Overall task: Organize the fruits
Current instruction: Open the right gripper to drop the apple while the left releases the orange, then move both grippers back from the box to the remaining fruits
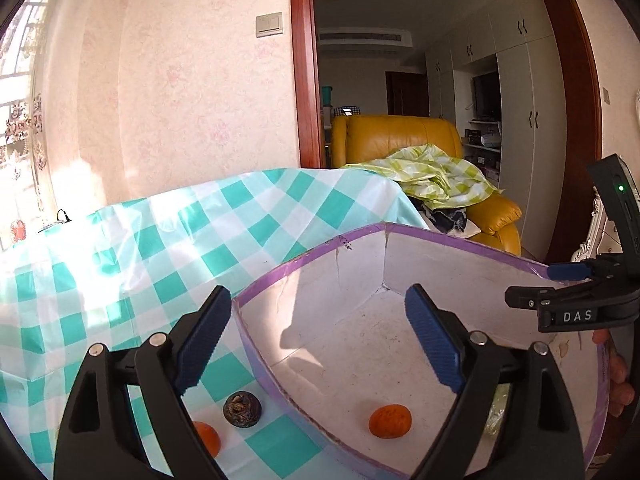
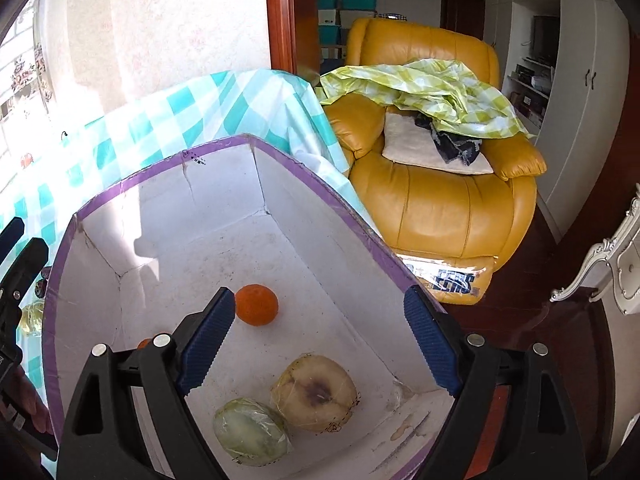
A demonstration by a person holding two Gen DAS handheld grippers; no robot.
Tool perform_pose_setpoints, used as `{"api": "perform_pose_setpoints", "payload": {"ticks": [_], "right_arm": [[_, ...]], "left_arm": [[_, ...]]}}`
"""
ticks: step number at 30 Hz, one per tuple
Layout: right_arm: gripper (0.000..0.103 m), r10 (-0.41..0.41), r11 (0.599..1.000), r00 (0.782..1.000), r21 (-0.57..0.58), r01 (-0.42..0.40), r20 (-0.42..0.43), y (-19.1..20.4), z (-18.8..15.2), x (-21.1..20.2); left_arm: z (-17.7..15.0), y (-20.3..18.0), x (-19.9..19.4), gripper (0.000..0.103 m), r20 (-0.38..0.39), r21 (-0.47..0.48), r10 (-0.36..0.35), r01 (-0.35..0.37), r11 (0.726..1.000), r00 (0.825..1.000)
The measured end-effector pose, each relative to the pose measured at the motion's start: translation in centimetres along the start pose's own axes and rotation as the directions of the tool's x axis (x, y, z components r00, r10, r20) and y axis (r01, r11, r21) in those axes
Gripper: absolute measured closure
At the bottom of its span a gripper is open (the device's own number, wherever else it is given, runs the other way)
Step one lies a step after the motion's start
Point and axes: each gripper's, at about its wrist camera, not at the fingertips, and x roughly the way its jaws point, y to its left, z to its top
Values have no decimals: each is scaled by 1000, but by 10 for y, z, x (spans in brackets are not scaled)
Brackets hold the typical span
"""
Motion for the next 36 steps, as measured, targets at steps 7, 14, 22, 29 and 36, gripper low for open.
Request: {"api": "perform_pose_setpoints", "payload": {"ticks": [7, 14, 22, 29, 36], "right_arm": [[15, 65, 989, 958, 107, -98, 281, 4, 7, -63], [15, 169, 981, 857, 0, -194, 487, 59, -10, -117], [15, 298, 954, 837, -128, -270, 458, 120, -31, -125], [15, 367, 926, 847, -235, -295, 384, 173, -50, -113], [15, 418, 875, 866, -377, -303, 275, 235, -77, -88]], "left_arm": [[-6, 55, -30, 14, 43, -95, 204, -199, 975, 978], [-34, 123, -42, 14, -39, -200, 385, -385, 901, 922], [-75, 198, -52, 14, -203, -311, 490, -530, 789, 848], [-110, 244, -52, 18, -366, -366, 505, -620, 694, 782], [-145, 272, -42, 26, -497, -372, 445, -647, 666, 745]]}}
